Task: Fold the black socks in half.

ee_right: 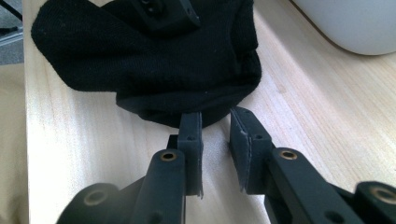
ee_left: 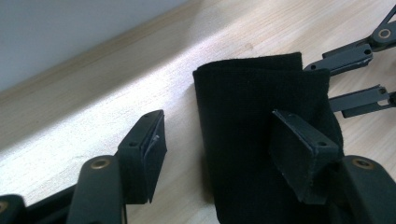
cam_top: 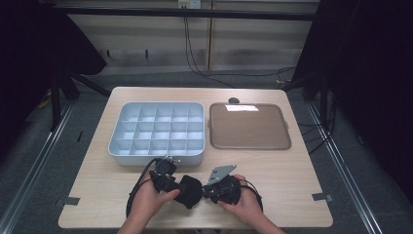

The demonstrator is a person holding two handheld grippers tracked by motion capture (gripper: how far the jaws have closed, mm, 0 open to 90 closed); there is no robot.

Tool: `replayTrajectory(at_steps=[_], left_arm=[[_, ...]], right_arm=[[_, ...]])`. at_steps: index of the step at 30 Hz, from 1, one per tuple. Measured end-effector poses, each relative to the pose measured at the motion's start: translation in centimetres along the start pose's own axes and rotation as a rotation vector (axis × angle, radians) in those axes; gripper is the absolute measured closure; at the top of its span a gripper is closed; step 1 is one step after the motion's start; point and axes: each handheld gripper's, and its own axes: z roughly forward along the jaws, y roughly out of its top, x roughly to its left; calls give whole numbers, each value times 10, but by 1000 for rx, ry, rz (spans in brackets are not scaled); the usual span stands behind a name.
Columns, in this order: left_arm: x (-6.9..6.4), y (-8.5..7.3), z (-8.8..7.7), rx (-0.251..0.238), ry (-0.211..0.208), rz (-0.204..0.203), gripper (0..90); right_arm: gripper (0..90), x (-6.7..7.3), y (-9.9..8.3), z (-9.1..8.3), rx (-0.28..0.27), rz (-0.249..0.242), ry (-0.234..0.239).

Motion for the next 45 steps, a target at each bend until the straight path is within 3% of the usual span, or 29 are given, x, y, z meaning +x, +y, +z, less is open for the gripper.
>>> replayTrajectory(at_steps=[7, 12, 18, 24, 28, 29, 34, 42, 45], left_arm=[[-4, 0, 2, 0, 6, 9, 382], [-2, -5, 3, -8, -13, -19, 383], [-4, -6, 3, -13, -6, -15, 385], [-10, -2, 6, 4, 14, 39, 401], [-11, -1, 8, 8, 2, 36, 415], [-10, -1, 8, 11, -21, 40, 456], [-13, 2, 9, 24, -23, 50, 502], [-15, 4, 8, 37, -68, 50, 666], [-15, 5, 7, 37, -69, 80, 704]], right_arm=[[745, 0, 0, 0, -2, -1, -2], [745, -3, 3, 4, -4, -7, 6], [746, -3, 3, 4, -9, -1, 7], [750, -2, 2, 3, -14, 3, 0], [749, -1, 1, 3, -21, 9, -1], [749, -2, 1, 3, -21, 8, 1], [747, -2, -1, 3, -27, 5, 1], [730, 0, -2, 1, -26, 20, -13], [691, 0, -3, 0, -27, 21, -23]])
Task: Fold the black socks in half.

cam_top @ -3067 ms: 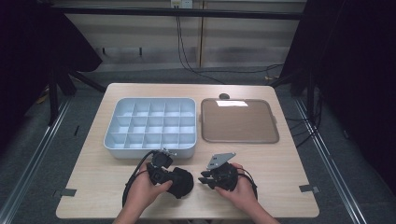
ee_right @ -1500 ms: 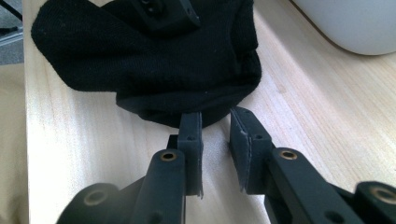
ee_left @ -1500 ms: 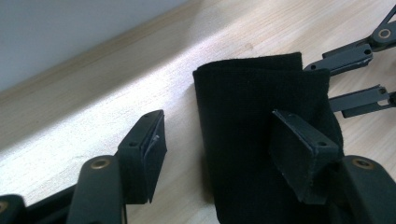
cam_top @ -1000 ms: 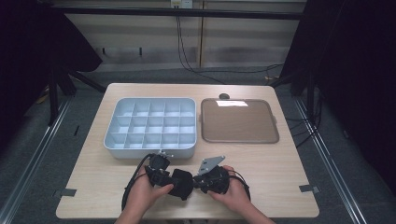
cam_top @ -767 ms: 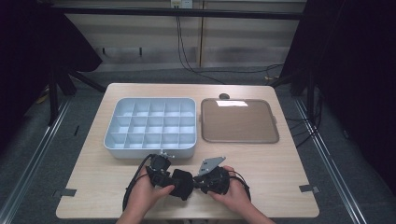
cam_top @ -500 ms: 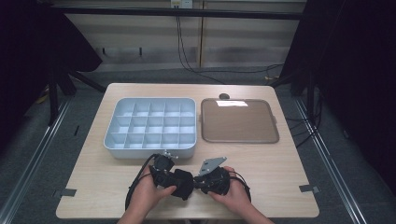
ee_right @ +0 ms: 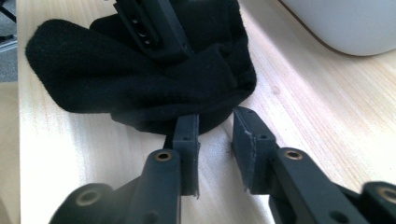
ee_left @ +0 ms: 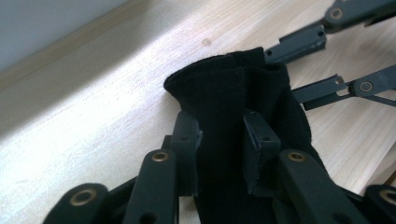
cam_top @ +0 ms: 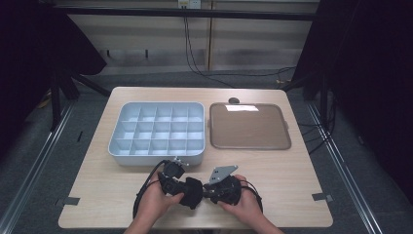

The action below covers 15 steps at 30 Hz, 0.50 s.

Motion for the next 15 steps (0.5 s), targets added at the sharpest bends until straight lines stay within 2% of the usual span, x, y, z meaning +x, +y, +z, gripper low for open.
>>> replayTrajectory(at_steps=[3, 4, 7, 12, 15], left_arm=[[2, 0, -1, -2, -16, -5, 713], [4, 0, -2, -2, -33, -11, 714], [6, -1, -5, 0, -47, -17, 717], [8, -1, -12, -1, -45, -25, 720], [13, -1, -23, -5, -29, -32, 720]], right_arm=[[677, -1, 0, -1, 3, -4, 0], [651, -2, 0, -1, 7, -1, -4], [600, -3, -1, -1, -1, 0, -9], [552, -5, -2, 0, -3, 4, -13], [476, -4, -2, 1, -8, 3, -15]])
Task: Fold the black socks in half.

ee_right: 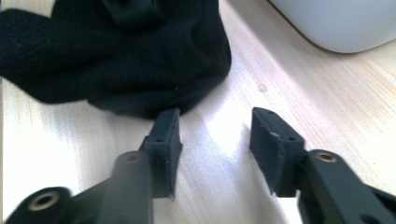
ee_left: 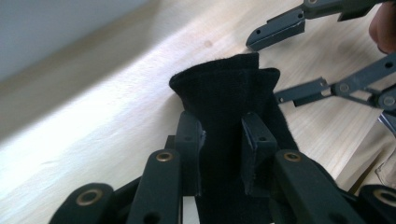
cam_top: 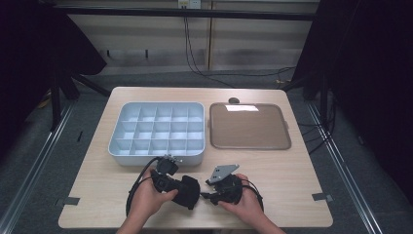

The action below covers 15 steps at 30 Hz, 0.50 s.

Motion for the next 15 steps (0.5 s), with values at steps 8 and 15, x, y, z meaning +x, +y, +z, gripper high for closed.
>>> replayTrajectory(at_steps=[8, 15], left_arm=[[11, -3, -16, -35, 7, -39, 719], [14, -4, -23, -41, 12, -50, 719]], right_arm=[[288, -1, 0, 2, -22, -5, -24], [204, -5, -1, 0, -26, -16, -36]])
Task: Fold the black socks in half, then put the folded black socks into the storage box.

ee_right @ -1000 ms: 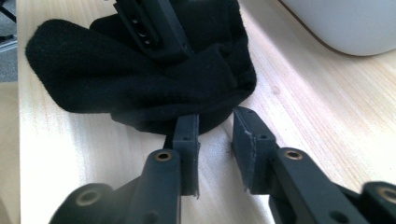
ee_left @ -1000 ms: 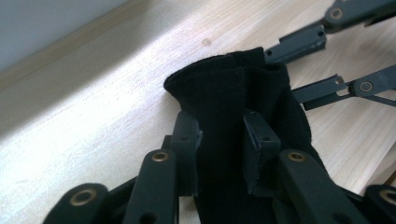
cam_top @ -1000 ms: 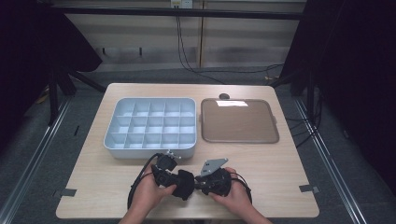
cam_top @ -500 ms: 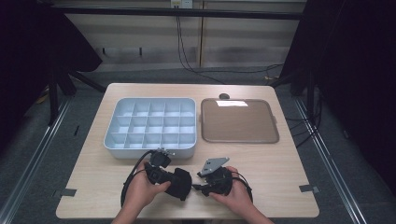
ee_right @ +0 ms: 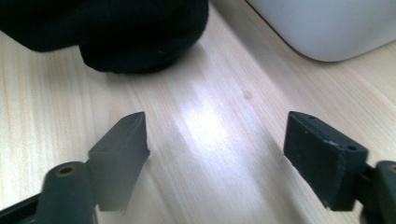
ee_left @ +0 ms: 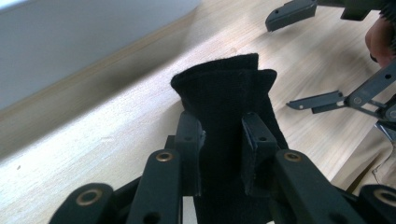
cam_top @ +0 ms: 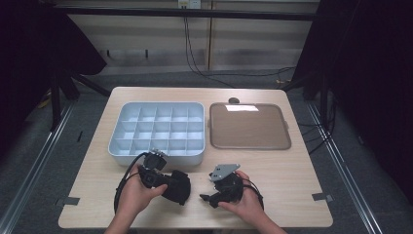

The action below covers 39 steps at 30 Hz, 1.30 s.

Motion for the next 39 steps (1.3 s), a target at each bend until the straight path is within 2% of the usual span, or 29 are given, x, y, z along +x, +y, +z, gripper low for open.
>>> replayTrajectory(at_steps=[2, 9, 10, 13, 15, 16, 18, 25, 27, 28, 34, 39], left_arm=[[1, 0, -2, -4, -2, -8, 719], [6, -1, -7, -8, -2, -22, 719], [7, -1, -7, -4, -2, -23, 718], [9, -1, -7, 1, -5, -30, 718], [10, -1, -8, -2, -5, -31, 718], [11, 0, -10, -4, -4, -29, 718], [11, 0, -11, 3, -5, -28, 718], [10, -2, -13, 5, 3, -24, 717], [11, -2, -15, 6, 6, -23, 717], [11, -2, -17, 2, 5, -34, 717], [13, -1, -28, -23, 6, -43, 717], [16, 3, -34, -9, 6, -43, 717]], right_arm=[[187, -1, -2, -2, 7, 19, -2], [146, -10, -8, -7, 14, 34, 26], [146, -11, -10, -6, 16, 55, 38], [143, -11, -10, -4, 24, 73, 19], [143, -11, -9, -3, 21, 71, 18], [138, -9, -10, -3, 26, 41, 7], [136, -10, -11, -3, 23, 36, 8], [119, -10, -15, -3, -2, 44, 3], [118, -9, -16, -2, -24, 52, -9], [117, -9, -16, -2, -23, 52, -10], [117, -8, -17, -3, -21, 56, -12], [117, -8, -17, -2, -22, 57, -13]])
